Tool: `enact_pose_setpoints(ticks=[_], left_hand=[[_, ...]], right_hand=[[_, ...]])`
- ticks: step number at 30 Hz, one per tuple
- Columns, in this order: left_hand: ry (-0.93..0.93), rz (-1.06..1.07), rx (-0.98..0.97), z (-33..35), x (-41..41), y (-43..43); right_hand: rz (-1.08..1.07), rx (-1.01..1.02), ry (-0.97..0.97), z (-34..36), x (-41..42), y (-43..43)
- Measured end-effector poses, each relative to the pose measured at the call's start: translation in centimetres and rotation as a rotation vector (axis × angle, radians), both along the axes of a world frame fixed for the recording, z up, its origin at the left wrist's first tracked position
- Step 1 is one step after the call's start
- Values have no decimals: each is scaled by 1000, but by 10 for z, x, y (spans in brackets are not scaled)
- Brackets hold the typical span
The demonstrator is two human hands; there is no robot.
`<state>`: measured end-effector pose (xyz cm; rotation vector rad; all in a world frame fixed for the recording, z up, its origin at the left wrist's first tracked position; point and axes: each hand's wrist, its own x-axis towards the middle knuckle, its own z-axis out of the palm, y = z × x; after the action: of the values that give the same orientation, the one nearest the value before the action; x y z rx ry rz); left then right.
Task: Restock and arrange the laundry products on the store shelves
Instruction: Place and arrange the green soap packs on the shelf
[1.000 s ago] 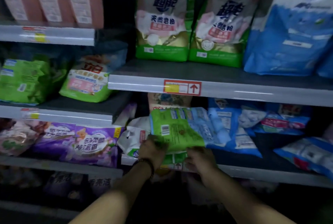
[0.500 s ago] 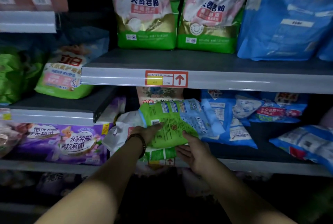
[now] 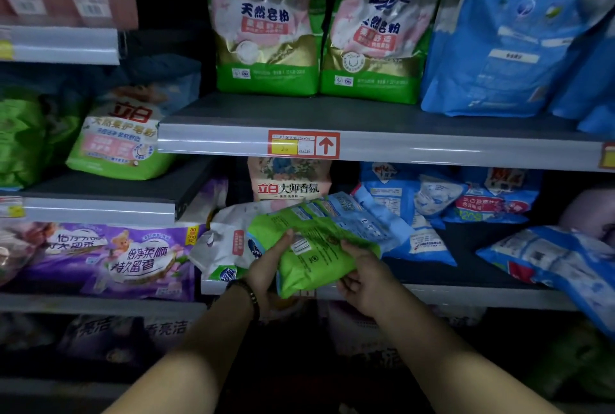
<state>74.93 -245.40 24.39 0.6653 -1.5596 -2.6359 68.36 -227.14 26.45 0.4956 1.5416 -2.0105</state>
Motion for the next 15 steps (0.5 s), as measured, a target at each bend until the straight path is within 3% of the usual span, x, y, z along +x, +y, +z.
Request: enact_pose_setpoints(ticks=[2,6,10,15], left_hand=[[45,6,80,0,4,9],[42,168,46,-5,14,20],[91,191,8,5,39,19],[219,231,93,14,89,-7]], right_hand=[[4,-10,7,1,6,5],[-61,-125,30,0,20,5],[-152,-190,57,2,43,-6],[-24,-233,123,20,77,-35]])
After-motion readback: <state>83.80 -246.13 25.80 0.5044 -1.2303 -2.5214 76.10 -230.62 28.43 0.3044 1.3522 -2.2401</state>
